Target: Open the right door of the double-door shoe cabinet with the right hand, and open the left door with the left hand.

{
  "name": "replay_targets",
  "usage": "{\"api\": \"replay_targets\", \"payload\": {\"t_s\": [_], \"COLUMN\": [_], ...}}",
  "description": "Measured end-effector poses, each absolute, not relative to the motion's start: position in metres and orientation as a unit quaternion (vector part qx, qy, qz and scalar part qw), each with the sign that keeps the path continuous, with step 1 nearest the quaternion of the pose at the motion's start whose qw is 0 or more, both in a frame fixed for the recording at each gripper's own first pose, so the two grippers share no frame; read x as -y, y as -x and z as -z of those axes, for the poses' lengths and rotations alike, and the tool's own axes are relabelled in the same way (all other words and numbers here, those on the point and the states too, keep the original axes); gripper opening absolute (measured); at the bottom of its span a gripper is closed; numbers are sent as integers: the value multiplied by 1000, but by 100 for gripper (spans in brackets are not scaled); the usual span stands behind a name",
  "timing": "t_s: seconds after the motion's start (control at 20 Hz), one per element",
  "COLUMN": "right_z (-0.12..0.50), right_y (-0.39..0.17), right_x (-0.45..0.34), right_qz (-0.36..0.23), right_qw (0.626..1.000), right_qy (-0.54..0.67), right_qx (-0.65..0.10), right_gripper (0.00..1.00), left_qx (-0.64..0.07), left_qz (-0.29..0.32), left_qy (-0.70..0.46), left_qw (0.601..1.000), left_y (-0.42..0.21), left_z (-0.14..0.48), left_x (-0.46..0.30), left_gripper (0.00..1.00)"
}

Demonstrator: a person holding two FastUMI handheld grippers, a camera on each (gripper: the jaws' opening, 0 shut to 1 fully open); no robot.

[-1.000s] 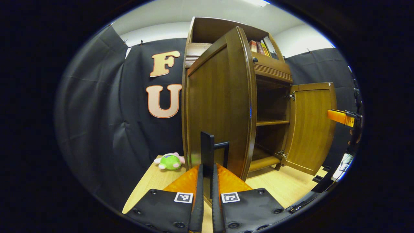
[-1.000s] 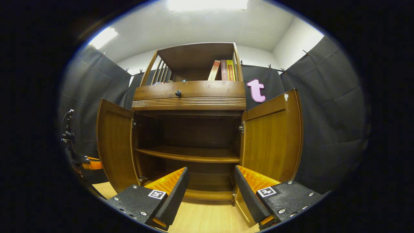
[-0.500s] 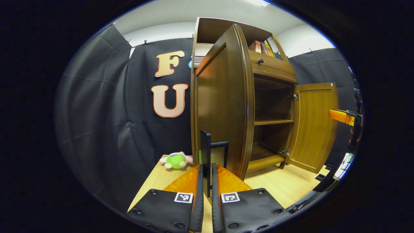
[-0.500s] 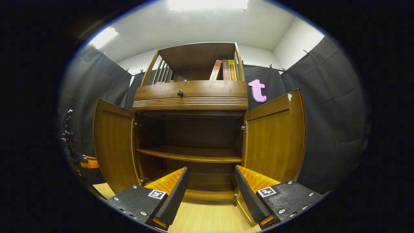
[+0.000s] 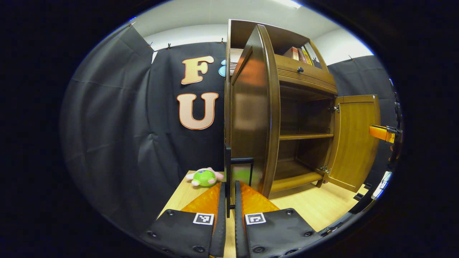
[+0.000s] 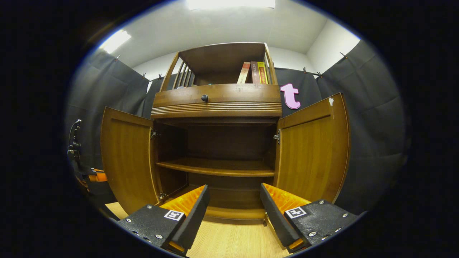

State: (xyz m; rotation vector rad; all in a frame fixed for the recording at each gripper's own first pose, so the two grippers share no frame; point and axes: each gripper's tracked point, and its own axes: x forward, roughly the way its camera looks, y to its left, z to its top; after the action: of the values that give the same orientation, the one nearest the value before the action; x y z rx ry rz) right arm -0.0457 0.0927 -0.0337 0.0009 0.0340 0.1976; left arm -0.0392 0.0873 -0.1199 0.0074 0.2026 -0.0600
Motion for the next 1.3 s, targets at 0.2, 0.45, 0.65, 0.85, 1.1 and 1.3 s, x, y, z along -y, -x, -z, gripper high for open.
{"api": "replay_targets", "payload": {"t_s": [0.2, 0.45, 0.65, 0.85, 1.1, 1.3], "right_z": [36, 40, 40, 39, 41, 37], "right_y": [42, 37, 32, 24, 11, 7], "right_x": [-91, -90, -85, -75, -62, -55], "right_qz": [-96, -96, -92, -82, -73, -74], "right_qw": [995, 995, 995, 996, 997, 997], "right_qy": [-2, -6, -11, -11, -11, -16], "right_qx": [-21, -26, -28, -28, -36, -34], "right_gripper": [98, 98, 87, 87, 87, 87], "left_qx": [-98, -86, -68, -49, -28, -14], "left_qz": [13, -19, -24, -23, -8, 0], "left_qy": [-2, 1, 8, -5, 11, 18], "left_qw": [995, 996, 997, 999, 1000, 1000], "left_y": [45, 57, 74, 83, 75, 62], "left_z": [117, 106, 82, 50, 13, -10], "left_x": [-99, -122, -117, -94, -63, -51], "left_gripper": [14, 3, 11, 11, 11, 17]}}
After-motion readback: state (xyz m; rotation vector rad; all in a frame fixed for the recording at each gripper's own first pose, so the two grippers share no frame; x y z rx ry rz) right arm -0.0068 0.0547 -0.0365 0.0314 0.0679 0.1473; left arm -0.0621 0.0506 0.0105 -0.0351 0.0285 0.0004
